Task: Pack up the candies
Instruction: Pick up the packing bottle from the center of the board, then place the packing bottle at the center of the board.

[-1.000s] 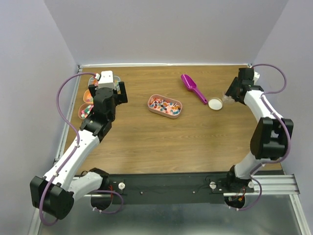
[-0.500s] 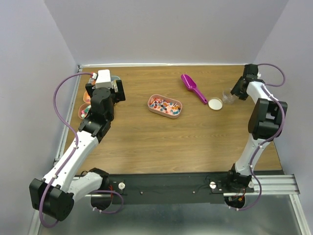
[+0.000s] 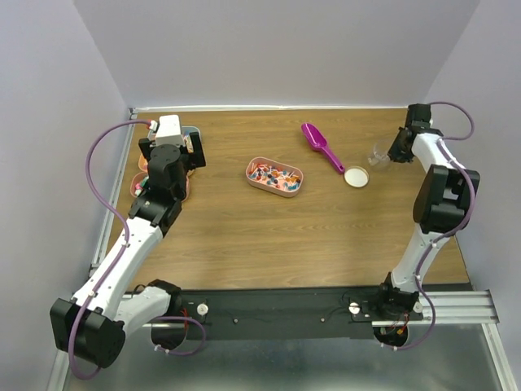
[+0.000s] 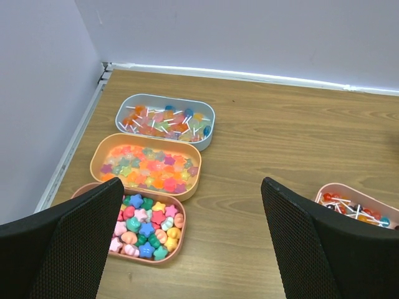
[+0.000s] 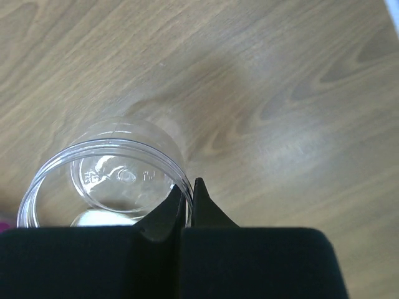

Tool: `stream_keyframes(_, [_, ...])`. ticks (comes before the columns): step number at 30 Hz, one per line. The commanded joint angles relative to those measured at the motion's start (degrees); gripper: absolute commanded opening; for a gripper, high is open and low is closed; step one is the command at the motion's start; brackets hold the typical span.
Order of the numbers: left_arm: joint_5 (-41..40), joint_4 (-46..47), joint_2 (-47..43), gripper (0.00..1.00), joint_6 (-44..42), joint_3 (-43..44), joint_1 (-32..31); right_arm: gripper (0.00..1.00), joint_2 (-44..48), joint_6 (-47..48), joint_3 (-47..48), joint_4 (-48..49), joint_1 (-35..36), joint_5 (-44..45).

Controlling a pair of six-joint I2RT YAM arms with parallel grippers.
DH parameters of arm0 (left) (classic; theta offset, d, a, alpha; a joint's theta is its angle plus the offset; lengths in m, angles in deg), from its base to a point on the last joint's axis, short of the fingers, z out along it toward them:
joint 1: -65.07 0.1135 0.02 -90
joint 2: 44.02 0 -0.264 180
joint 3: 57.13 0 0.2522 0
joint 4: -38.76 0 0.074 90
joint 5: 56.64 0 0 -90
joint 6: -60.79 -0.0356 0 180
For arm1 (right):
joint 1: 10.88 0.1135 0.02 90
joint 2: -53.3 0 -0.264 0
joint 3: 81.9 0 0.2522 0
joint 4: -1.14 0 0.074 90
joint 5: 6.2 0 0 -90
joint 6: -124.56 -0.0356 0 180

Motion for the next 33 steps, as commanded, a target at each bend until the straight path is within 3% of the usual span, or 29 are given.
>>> stream_keyframes(1, [2.72, 1.54, 0.36, 0.98, 0.27, 0.7, 1.62, 0.01, 11.59, 0.66, -0.97, -5.35, 2.05, 1.71])
stream_keyframes(3, [2.63, 1.54, 0.54, 0.98, 0.19, 0.62, 1.88, 0.01, 14.59, 1.36, -4.3, -7.19, 4.42, 2.51])
stream_keyframes(8, [2.54, 1.54, 1.15, 0.98, 0.1, 0.53, 1.97, 0.01, 21.89, 2.42, -10.21, -14.47, 19.97, 4.18])
stream_keyframes(17, [1.4, 1.53, 2.03, 0.98, -0.26, 0.62, 2.32, 0.01, 18.13, -6.1, -11.45, -20.81, 51.44, 8.04])
stream_keyframes(25, [1.22, 1.54, 2.47, 0.98, -0.25, 0.53, 2.59, 0.01, 7.58, -8.48, -5.91, -20.47, 58.4, 10.94])
stream_keyframes(33, [2.1, 1.62, 2.38, 0.98, 0.1, 0.7, 3.2, 0.02, 8.27, -11.55, -9.6, -14.5, 58.66, 13.67])
